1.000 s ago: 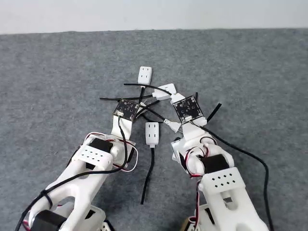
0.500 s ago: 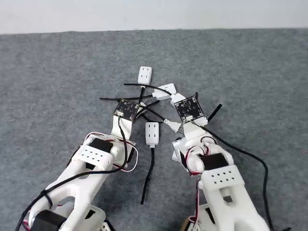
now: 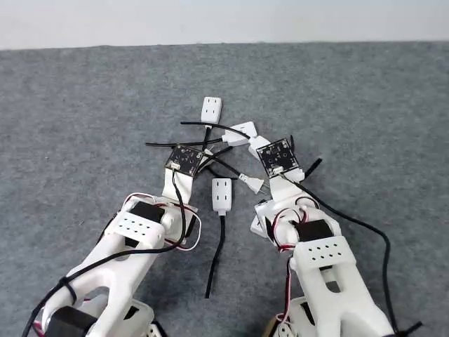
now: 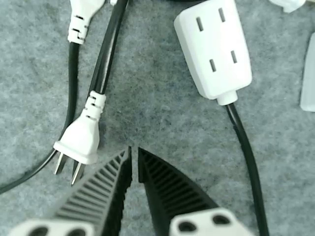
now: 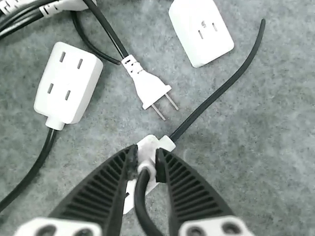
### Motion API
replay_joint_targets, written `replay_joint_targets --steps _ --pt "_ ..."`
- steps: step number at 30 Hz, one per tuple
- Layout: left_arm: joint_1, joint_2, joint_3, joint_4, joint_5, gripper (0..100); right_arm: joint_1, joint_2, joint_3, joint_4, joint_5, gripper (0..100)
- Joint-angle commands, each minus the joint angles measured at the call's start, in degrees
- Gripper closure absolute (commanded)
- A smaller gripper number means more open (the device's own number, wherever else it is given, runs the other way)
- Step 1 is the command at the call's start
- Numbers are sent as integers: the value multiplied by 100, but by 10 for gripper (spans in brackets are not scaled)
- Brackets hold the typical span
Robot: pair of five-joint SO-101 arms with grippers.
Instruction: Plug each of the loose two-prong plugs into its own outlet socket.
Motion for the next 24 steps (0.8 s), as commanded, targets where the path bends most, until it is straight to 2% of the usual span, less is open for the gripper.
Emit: replay_joint_targets --steps 1,10,19,21,24 --pt "35 -193 -57 -141 -35 987 40 277 -9 119 281 991" --pt "35 -193 -57 -132 -35 987 -119 708 -88 163 607 991" --pt "35 -193 -57 -132 -35 987 -189 699 -114 426 607 987" --pt "35 -193 -57 -132 -35 986 -198 646 -176 418 413 969" --pt "35 -193 -92 -141 -35 985 -215 655 -475 541 -422 865"
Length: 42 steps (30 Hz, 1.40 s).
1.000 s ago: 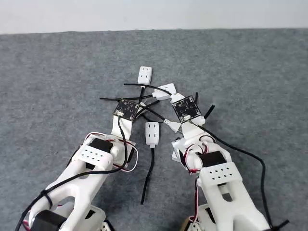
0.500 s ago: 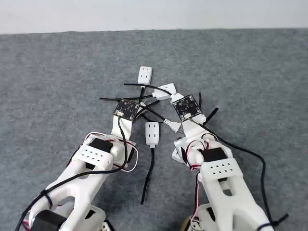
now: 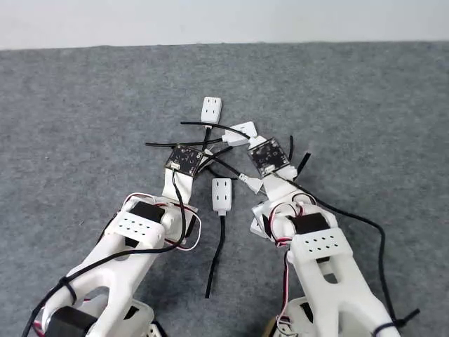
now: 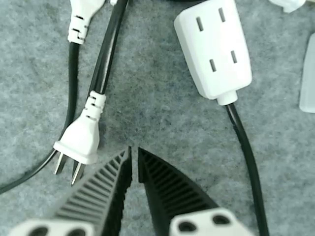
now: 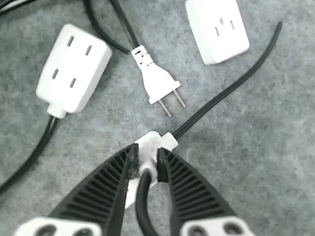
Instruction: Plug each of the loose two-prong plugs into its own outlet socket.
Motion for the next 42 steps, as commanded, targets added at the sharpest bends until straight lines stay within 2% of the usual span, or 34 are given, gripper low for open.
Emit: replay_joint_targets --steps 1,5,10,15,20,22,25,30,33,37,42 --pt "35 -193 -92 -141 -35 985 -163 136 -343 409 -905 816" --pt "9 -193 -57 -264 -35 985 -514 198 -1029 1349 -1943 672" --pt "-9 -202 -66 -290 -35 985 -1015 207 -1336 1622 -3349 660" --pt "-9 -220 -66 -290 -35 985 -1086 479 -1046 866 -3578 662" --pt "-9 -220 -66 -290 -35 985 -1086 1596 -1055 207 -3569 666" --pt "-9 -229 -66 -290 -35 985 -1068 2044 -1319 251 -3569 711" --pt "-9 -229 -66 -273 -35 985 -875 2571 -1785 576 -3560 846" --pt "-9 -229 -57 -273 -26 985 -426 2818 -2207 1033 -3059 992" --pt "26 -229 -57 -264 -18 985 48 2466 -2198 1279 -3007 991" --pt "35 -229 -101 -308 70 985 954 1429 -2198 1842 -2637 992" --pt "378 -202 -400 -440 1037 984 2730 242 -2198 2404 -1829 992"
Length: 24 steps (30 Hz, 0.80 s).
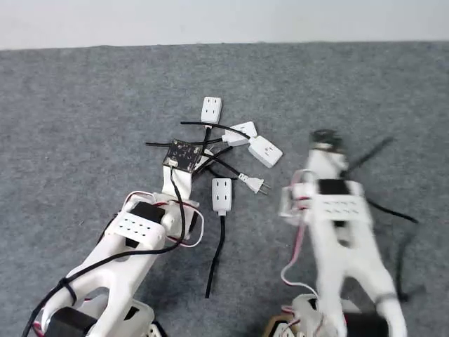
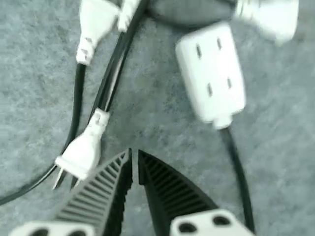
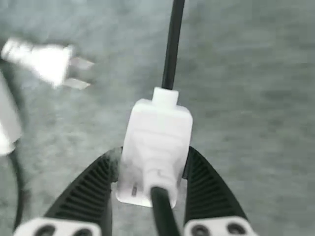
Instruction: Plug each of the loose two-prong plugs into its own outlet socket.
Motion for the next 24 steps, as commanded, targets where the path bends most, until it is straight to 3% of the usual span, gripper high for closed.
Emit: replay_joint_targets --steps 1,7,11,15,24 --pt "431 -149 -523 53 448 984 1437 -875 -378 242 624 992" --pt "1037 -149 -1191 527 967 976 3319 -462 -422 -268 1776 991" --pt "1178 0 -1455 536 1451 844 4303 629 -914 -1024 2119 991" --pt "1143 615 -1640 510 1785 739 4813 2088 -2013 -1024 2470 991" --pt "791 2295 -2659 510 1829 761 5182 4734 -4299 -848 2514 990"
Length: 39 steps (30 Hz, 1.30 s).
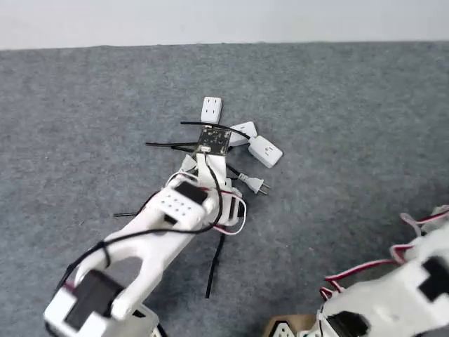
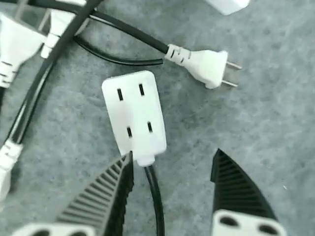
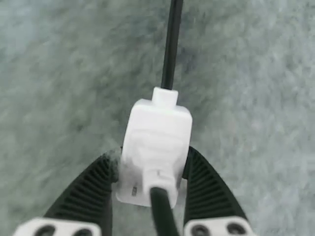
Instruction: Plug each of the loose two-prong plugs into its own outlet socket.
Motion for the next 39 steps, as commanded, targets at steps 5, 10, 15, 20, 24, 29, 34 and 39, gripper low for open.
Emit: replay_joint_targets --steps 5,10,15,20,24,29,34,39 --pt "-607 835 -1024 62 70 761 31 1051 -1670 549 352 965" --pt "-545 835 -1024 62 70 761 48 1200 -2171 1051 422 819" --pt "-290 879 -1024 62 79 761 127 910 -2576 1657 431 788" --pt "-299 897 -1059 185 387 761 295 215 -3051 2404 545 786" --pt "-378 897 -1059 185 563 758 330 -418 -3121 2791 712 789" --pt "-369 905 -1059 176 563 759 330 -813 -3103 3152 712 789" --pt "-369 1055 -1024 26 668 761 330 -980 -3103 3301 703 790" --pt "-343 1793 -1701 492 967 761 418 -1262 -3103 3301 712 790"
